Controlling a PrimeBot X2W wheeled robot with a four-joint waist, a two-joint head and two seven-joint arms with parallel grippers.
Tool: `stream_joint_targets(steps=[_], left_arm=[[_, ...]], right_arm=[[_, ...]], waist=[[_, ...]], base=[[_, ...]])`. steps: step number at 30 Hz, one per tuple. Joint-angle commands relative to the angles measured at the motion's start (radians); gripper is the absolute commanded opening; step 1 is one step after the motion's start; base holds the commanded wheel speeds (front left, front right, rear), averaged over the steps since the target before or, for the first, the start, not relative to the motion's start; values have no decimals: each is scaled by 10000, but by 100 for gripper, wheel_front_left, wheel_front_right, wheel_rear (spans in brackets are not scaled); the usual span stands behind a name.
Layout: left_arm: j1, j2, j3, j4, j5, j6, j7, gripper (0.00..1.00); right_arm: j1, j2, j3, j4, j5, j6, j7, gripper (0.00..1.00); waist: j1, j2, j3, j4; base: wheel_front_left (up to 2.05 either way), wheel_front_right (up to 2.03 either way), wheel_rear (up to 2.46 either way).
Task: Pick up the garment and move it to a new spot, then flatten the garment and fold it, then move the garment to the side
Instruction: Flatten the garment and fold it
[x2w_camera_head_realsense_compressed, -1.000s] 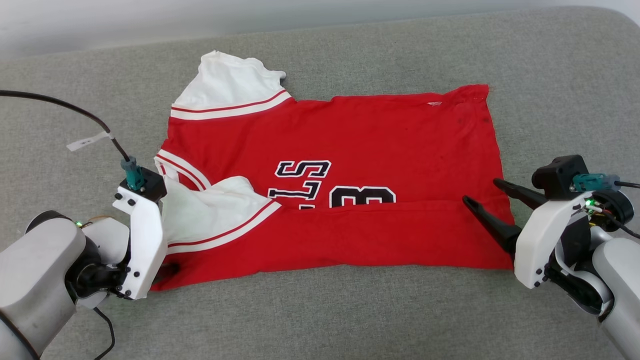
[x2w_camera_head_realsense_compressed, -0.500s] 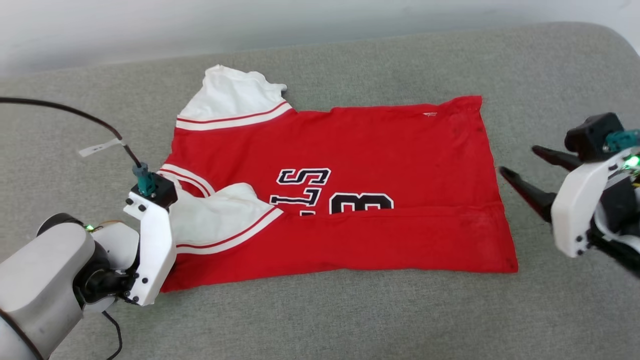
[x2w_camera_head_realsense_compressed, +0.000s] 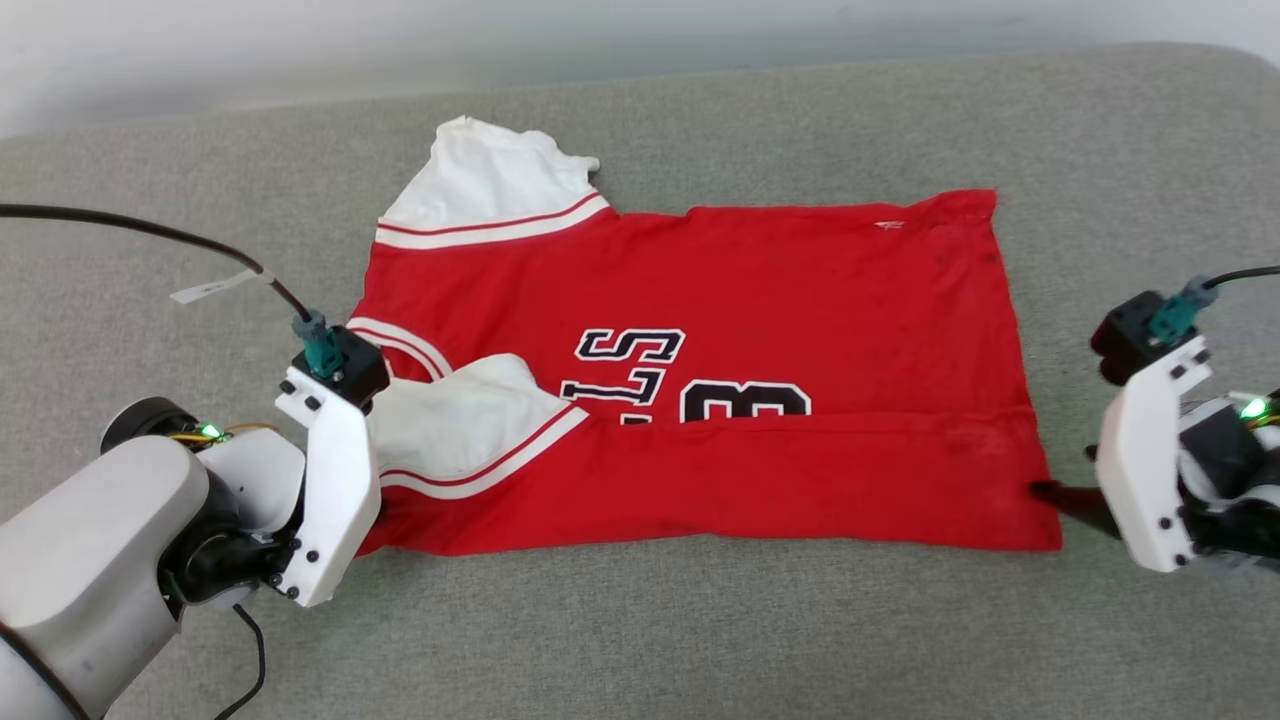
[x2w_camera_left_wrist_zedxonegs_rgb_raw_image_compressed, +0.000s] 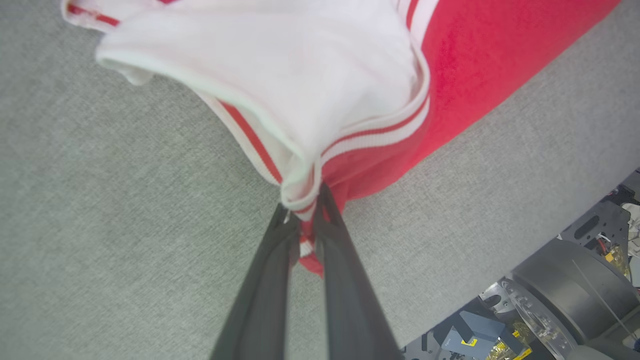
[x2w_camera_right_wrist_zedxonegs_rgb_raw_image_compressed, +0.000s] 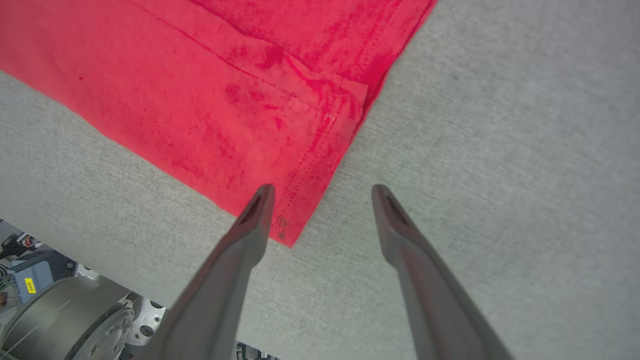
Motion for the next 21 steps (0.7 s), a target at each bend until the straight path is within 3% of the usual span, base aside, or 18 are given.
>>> stream_joint_targets(steps=[1,6,12,13,14,21], left_arm=[[-80,-63,7,-42,89,15,-38,0],[-104,-25,32,-111,118,66,-110,0],[-40,-56,2,-1,144,54,-225,0],[-18,-61,-10,16,138,49,-237,0],[15,-74,-13,44,113,44,-270,0],[230,-138,-13,184,-125,21,-403,0]], right_arm=[[132,186,-8,122,66,-4,22,100],[319,1028,8,1057,58,-4,-250,100],[900,1914,808,1797,-66,-2,-561,100],[896,1973,896,1792,-21,1,-640,90],[827,1981,908,1764,17,12,-773,0],[351,1124,758,1271,55,10,-1532,0]], waist=[[0,-1,98,72],[0,-1,415,183],[0,-1,587,283],[0,-1,583,283],[0,-1,557,274],[0,-1,50,151]], base=[[0,0,0],[0,0,0],[0,0,0],[0,0,0],[0,0,0],[0,0,0]])
